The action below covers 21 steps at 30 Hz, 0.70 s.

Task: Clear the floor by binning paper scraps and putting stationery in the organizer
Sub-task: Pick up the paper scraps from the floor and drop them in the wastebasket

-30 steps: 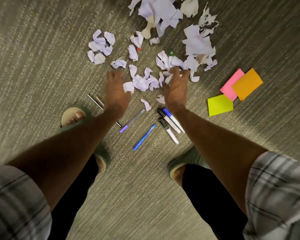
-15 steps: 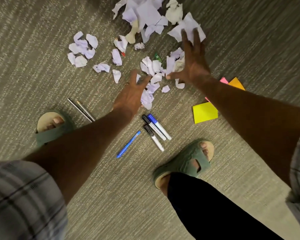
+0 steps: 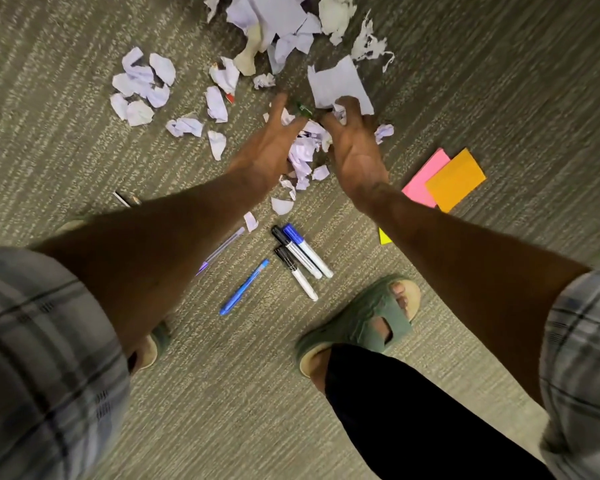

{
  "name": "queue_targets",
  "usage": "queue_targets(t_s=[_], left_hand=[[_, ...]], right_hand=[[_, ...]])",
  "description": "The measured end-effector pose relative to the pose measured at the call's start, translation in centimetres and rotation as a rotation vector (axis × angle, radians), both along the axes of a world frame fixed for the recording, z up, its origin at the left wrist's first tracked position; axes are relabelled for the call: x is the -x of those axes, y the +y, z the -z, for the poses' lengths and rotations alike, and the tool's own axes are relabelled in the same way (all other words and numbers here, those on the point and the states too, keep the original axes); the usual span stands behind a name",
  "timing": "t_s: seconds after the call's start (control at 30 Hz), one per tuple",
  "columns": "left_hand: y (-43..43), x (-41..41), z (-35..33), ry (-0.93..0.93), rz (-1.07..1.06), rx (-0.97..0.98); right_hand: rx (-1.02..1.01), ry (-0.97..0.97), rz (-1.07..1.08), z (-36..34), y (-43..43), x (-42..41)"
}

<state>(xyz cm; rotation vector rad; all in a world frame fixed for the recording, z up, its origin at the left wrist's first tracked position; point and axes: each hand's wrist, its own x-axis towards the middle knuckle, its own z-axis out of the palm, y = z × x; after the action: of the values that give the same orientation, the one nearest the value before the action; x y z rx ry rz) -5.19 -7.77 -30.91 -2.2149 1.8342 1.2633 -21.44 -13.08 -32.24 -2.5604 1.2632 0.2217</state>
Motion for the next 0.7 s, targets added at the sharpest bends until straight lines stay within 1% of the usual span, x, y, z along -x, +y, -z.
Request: queue_targets(t_s=[0.03,0.07,0.13,0.23,0.27,0.37,0.5,0.57,0.7], left_hand=[[0.2,-0.2,0.2,0.035,0.009,0.028],[0.4,-0.4,0.4,0.075,-0.001,0.091],[1.2,-0.8,0.4,0.086,0.013,0.151],[1.9,-0.4,0.5,0.047,-0.023,0.193],[1.9,-0.3,0.5,0.030,-0.029,0.208],[2.2,-0.3,0.6,0.025,-0.111,0.191],[3.3,-0.5,0.1,0.062,-0.263,0.132],[3.8,-0.9,-1.1,0.081,-0.324,0.120],[4.2,-2.2,-5.2,0.049,-0.376,0.115]], right_hand=[[-0.021,-0.048,0.072,0.2,0.0,0.3],[-0.016,-0.084,0.084,0.2,0.3,0.3],[-0.039,-0.162,0.111,0.1,1.0,0.5],[-0.044,-0.172,0.165,-0.2,1.0,0.9],[-0.037,-0.193,0.148,-0.1,1.2,1.1],[-0.050,-0.191,0.147,-0.9,1.3,1.2],[-0.098,-0.231,0.253,-2.0,1.2,1.0],[-0.118,-0.222,0.304,-2.9,1.2,0.9],[-0.142,-0.265,0.365,-6.7,0.9,0.5]])
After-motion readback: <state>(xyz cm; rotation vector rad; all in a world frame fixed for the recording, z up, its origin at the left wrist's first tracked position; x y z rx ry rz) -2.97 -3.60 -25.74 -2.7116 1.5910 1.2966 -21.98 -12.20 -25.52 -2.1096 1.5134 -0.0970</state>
